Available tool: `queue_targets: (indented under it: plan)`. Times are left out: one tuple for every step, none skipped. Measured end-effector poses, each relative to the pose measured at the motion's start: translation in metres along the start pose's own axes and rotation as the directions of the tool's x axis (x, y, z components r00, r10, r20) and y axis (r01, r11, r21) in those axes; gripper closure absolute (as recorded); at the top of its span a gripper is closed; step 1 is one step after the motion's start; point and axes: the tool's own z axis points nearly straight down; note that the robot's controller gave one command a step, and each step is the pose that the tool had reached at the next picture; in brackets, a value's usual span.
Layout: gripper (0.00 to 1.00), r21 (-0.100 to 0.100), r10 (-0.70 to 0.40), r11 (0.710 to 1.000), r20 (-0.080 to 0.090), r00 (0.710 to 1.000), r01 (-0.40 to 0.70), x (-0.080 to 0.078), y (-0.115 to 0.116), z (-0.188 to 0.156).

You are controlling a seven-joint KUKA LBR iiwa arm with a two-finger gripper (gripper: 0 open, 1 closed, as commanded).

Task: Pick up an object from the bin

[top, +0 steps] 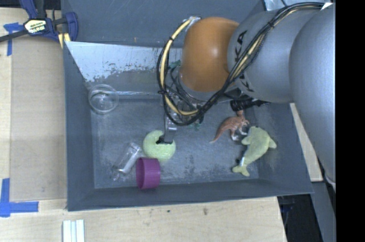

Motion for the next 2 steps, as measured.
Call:
queue_targets:
  plan:
    - [0.00, -0.003, 0.103, 0.995, 0.004, 0.995, -0.103, 0.017, -0.007, 0.049]
    - [1.00, -0.007, 0.091, 0.996, 0.014, 0.996, -0.091, 0.013, -0.008, 0.063]
